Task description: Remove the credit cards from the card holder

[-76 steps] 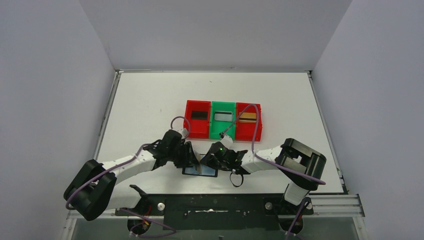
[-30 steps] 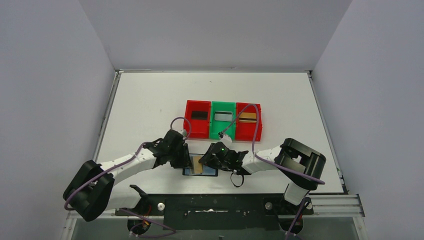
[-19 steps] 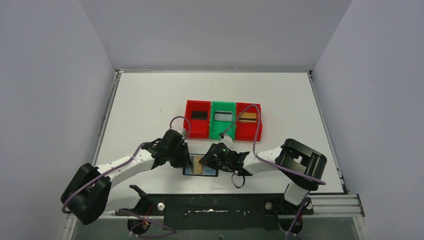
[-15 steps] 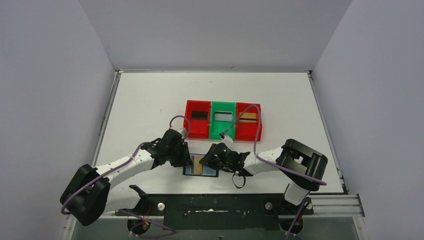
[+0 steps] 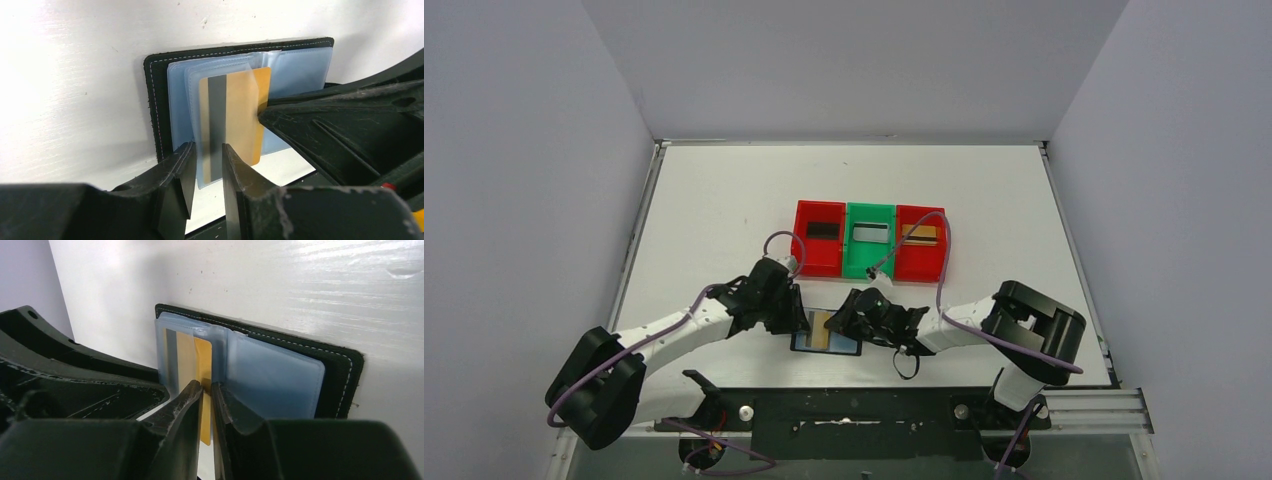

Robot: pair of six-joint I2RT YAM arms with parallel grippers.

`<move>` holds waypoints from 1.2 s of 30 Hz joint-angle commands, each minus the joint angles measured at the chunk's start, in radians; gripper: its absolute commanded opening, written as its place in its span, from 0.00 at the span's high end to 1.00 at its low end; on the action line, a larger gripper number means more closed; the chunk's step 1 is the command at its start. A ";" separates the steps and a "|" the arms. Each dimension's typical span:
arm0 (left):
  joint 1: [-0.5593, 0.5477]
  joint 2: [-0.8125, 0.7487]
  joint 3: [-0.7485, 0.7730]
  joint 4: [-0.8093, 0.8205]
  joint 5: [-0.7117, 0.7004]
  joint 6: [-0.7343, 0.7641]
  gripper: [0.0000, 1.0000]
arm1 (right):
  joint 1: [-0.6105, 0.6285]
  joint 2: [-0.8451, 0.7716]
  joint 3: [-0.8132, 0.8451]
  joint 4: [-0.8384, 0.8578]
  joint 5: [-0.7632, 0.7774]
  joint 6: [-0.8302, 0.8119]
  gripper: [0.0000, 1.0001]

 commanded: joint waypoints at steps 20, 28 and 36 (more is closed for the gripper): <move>-0.006 -0.011 0.050 0.000 -0.010 0.019 0.75 | -0.004 -0.099 -0.048 0.023 0.069 0.054 0.96; -0.014 -0.064 0.076 0.065 0.028 0.002 0.74 | -0.006 -0.083 -0.036 -0.007 0.065 0.060 0.97; -0.026 0.022 0.027 0.166 0.120 -0.006 0.72 | -0.011 -0.065 -0.020 -0.031 0.050 0.058 0.97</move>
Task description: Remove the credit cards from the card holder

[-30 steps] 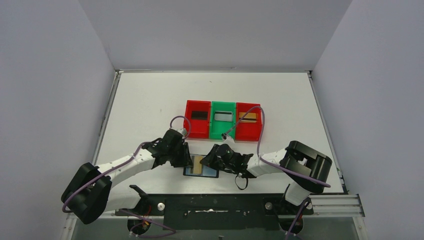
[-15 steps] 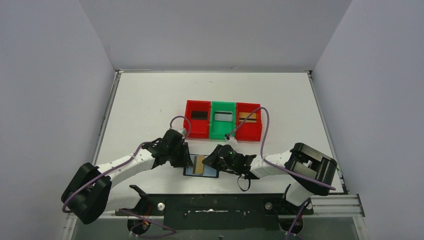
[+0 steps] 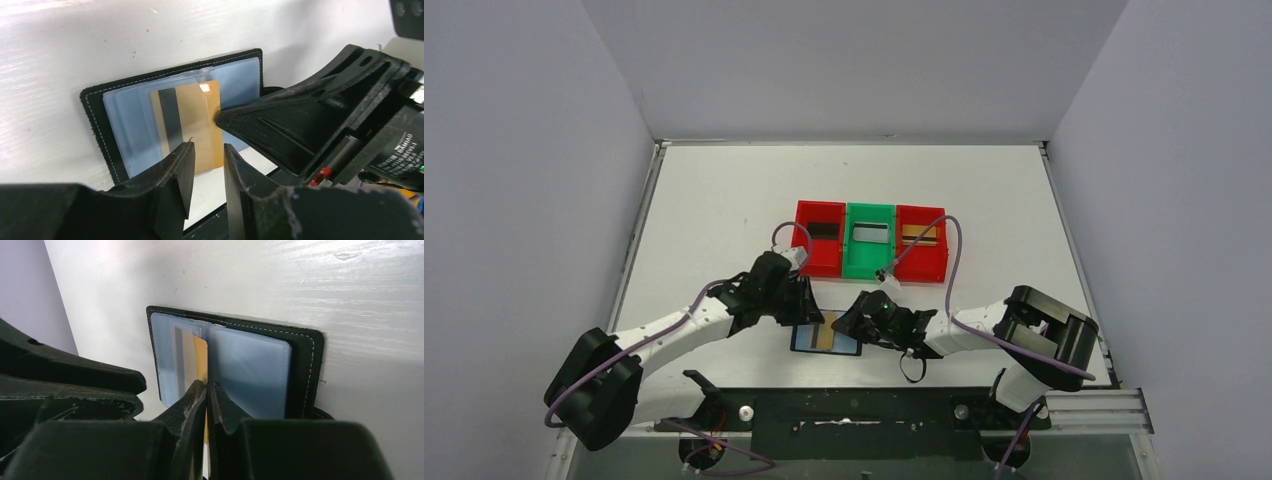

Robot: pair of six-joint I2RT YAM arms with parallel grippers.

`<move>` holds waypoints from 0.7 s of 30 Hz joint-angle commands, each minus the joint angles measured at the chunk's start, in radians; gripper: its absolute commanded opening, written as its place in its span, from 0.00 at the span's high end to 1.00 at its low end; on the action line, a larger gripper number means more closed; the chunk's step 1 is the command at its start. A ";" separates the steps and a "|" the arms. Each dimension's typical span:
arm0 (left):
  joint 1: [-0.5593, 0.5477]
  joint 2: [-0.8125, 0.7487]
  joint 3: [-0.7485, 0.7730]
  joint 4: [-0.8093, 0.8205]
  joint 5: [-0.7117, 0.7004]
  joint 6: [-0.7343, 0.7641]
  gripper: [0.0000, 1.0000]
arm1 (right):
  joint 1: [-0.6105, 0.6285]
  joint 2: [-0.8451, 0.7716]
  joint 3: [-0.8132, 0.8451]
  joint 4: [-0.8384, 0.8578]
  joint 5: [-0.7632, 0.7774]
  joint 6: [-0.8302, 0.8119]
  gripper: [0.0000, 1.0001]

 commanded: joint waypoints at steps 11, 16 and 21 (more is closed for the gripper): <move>-0.049 0.133 0.054 -0.119 -0.144 -0.004 0.76 | -0.012 0.003 0.019 0.037 0.005 0.004 0.95; -0.049 0.114 0.020 -0.091 -0.131 -0.006 0.76 | -0.014 0.016 0.004 0.108 -0.023 0.007 0.87; -0.049 0.121 -0.003 -0.057 -0.093 -0.012 0.77 | -0.014 0.027 -0.001 0.118 -0.025 0.025 0.75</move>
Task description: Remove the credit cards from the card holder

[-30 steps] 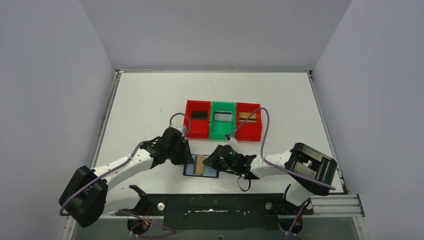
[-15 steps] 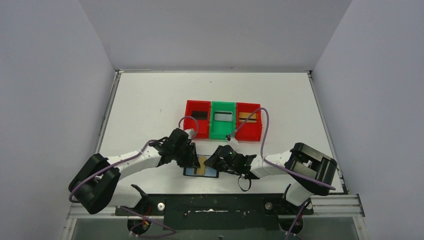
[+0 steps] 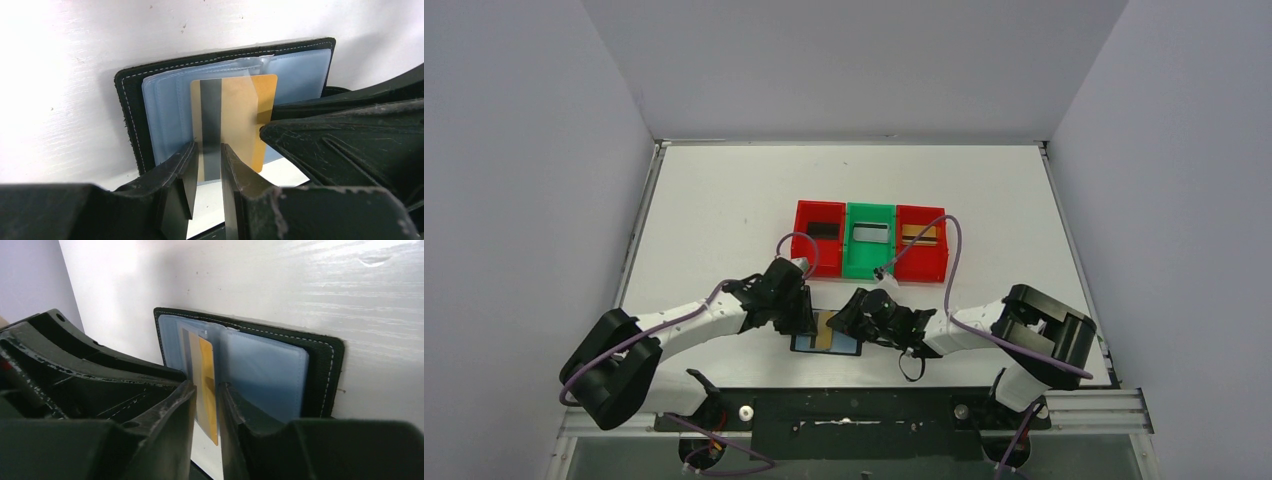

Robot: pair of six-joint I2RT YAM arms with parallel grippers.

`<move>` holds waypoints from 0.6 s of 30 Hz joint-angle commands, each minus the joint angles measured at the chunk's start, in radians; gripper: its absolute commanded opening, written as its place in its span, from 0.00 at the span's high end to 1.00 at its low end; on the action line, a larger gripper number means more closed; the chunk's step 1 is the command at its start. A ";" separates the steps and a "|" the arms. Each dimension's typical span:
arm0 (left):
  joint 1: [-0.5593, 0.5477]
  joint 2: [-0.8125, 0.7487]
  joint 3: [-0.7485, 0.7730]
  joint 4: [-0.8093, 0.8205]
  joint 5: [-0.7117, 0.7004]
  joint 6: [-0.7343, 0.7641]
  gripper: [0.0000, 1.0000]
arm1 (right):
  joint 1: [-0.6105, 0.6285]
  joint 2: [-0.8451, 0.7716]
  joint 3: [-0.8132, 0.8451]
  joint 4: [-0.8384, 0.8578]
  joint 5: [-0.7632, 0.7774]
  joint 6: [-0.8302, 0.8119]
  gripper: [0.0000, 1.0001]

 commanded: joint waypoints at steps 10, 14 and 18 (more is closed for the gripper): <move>-0.001 -0.012 -0.024 0.020 0.005 -0.002 0.78 | -0.006 0.001 -0.030 0.071 0.015 0.045 0.64; -0.001 -0.014 -0.023 0.018 0.006 -0.003 0.78 | -0.005 0.010 -0.040 0.136 -0.001 0.037 0.62; -0.001 -0.027 -0.029 0.021 0.006 -0.008 0.78 | 0.002 0.034 -0.043 0.189 -0.016 0.039 0.69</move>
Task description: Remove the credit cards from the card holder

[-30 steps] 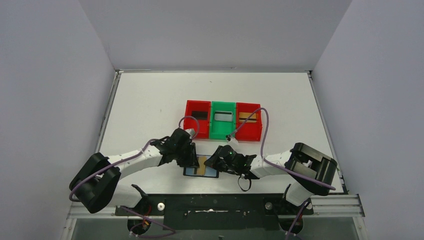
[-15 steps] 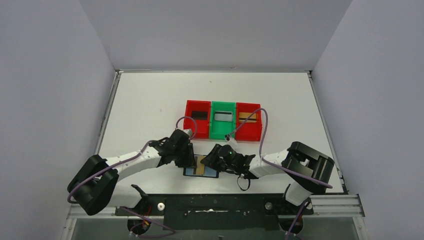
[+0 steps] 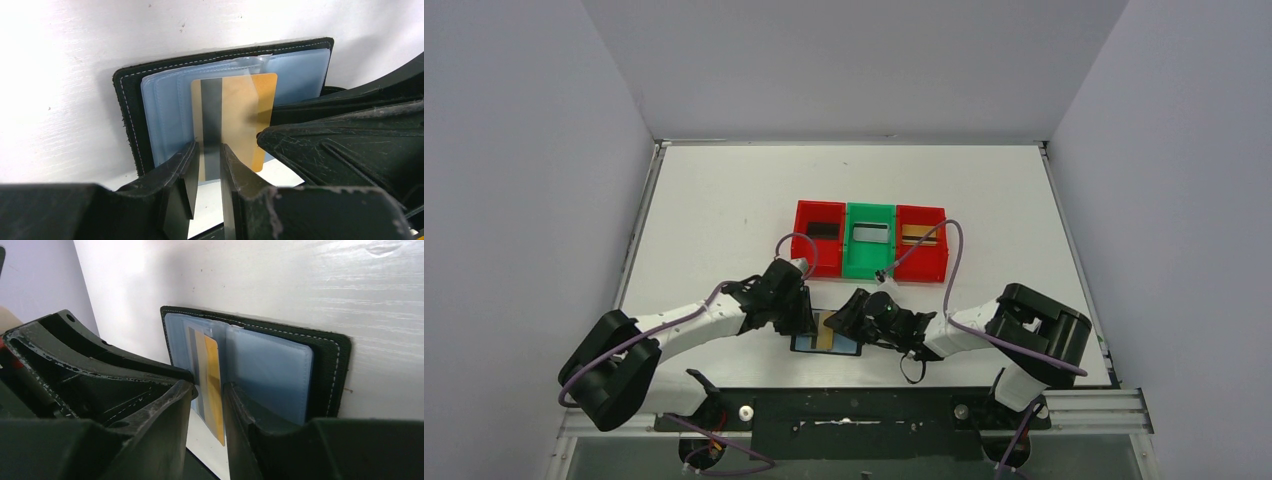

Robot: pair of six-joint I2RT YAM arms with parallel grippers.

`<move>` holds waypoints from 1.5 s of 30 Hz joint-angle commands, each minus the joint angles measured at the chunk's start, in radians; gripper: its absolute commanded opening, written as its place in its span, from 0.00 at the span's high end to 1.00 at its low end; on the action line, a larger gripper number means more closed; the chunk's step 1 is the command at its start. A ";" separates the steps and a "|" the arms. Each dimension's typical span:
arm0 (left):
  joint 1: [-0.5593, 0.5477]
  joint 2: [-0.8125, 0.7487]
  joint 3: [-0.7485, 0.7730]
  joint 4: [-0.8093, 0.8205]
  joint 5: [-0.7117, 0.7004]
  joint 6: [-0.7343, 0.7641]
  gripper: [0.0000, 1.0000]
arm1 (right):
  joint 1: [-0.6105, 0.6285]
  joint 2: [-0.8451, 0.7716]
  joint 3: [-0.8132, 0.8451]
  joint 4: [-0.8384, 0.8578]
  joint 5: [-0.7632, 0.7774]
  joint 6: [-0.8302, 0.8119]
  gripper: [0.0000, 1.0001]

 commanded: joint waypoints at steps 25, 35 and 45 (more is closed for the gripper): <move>0.000 -0.035 -0.006 -0.002 -0.012 0.010 0.79 | -0.006 -0.027 -0.052 0.127 0.007 0.004 0.74; 0.000 -0.040 -0.004 -0.008 -0.019 0.010 0.79 | -0.003 -0.017 -0.073 0.165 0.004 0.018 0.76; -0.001 -0.037 -0.002 -0.010 -0.020 0.011 0.79 | 0.001 -0.021 -0.098 0.215 -0.004 0.034 0.80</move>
